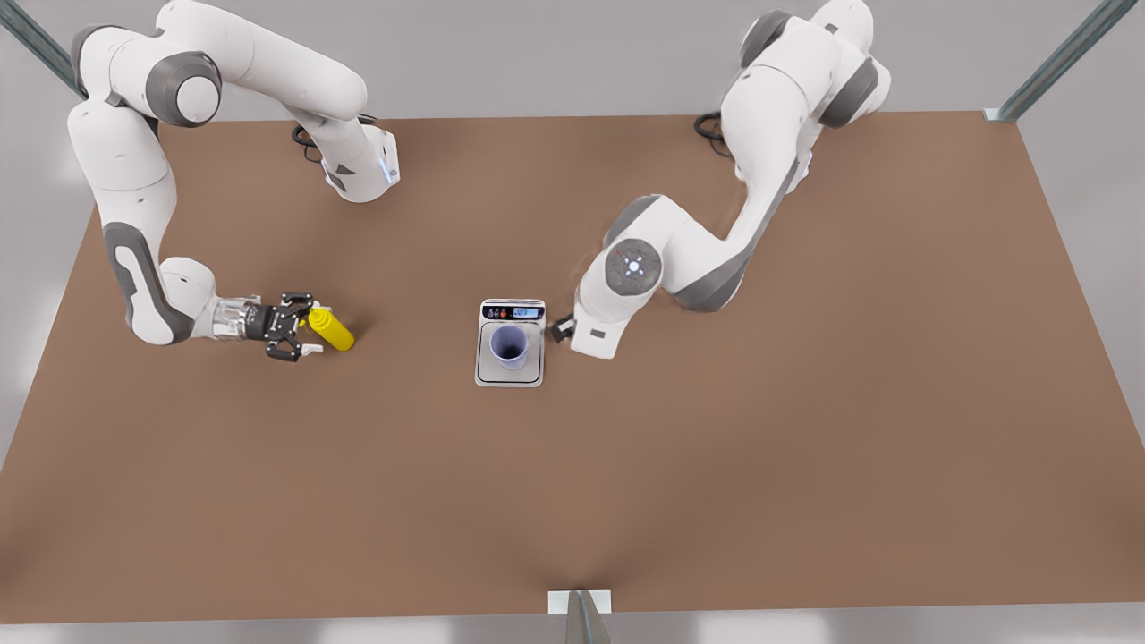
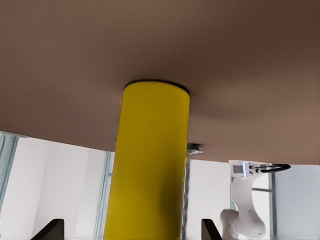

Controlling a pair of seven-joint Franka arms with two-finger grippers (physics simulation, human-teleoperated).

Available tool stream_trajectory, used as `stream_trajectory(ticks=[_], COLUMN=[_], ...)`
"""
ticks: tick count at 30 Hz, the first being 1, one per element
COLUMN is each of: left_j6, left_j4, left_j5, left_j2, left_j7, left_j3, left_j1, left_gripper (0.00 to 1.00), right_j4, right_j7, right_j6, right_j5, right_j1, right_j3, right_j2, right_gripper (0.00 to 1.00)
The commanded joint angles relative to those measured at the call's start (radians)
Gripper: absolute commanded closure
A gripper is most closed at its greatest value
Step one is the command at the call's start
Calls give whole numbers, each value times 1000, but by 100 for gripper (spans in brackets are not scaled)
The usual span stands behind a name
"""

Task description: Move cup to the weight, pick up sauce bottle, pour sauce

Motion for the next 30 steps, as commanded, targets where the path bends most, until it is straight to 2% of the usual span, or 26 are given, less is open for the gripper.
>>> stream_trajectory(ticks=[1, 2, 5, 6, 7, 8, 14, 18, 20, 22, 26, 27, 30], left_j6=[-63, -145, -283, -301, -246, -102, -100, -97, -99, -100, -99, -99, -97], left_j4=[1, 1, -1, -1, -149, -356, -341, -341, -341, -341, -341, -341, -341], left_j5=[-5, 47, 94, 97, 130, 126, 132, 141, 140, 140, 140, 140, 141], left_j2=[-18, -58, -130, -141, -248, -391, -350, -342, -344, -342, -341, -341, -341], left_j7=[104, 276, 735, 740, 738, 745, 752, 752, 752, 752, 752, 751, 751], left_j3=[0, 31, 276, 290, 279, 276, 279, 288, 288, 287, 287, 287, 287], left_j1=[45, 145, 165, 165, 170, 171, 170, 170, 170, 170, 170, 170, 170], left_gripper=[0, 0, 0, 0, 0, 0, 0, 0, 0, 0, 0, 0, 0], right_j4=[1, 1, 8, 10, 11, 11, 2, 2, 7, 5, -9, -18, -6], right_j7=[0, 0, 3, 2, 2, 0, -14, -14, -17, -60, -132, -127, -78], right_j6=[0, 0, -8, -9, -8, -6, 8, 0, -5, -5, -9, -9, -11], right_j5=[0, 0, 3, 5, 5, 5, 3, 3, 2, -3, -14, -14, -14], right_j1=[0, -2, -2, -2, -2, 0, 2, 3, 2, 0, -3, -3, -8], right_j3=[0, 0, 2, 3, 21, 25, 46, 61, 60, 60, 60, 60, 60], right_j2=[2, 2, 2, 0, 0, 0, 10, 11, 10, 10, 10, 10, 7], right_gripper=[0, 0, 0, 0, 0, 0, 0, 8, 33, 44, 75, 79, 79])
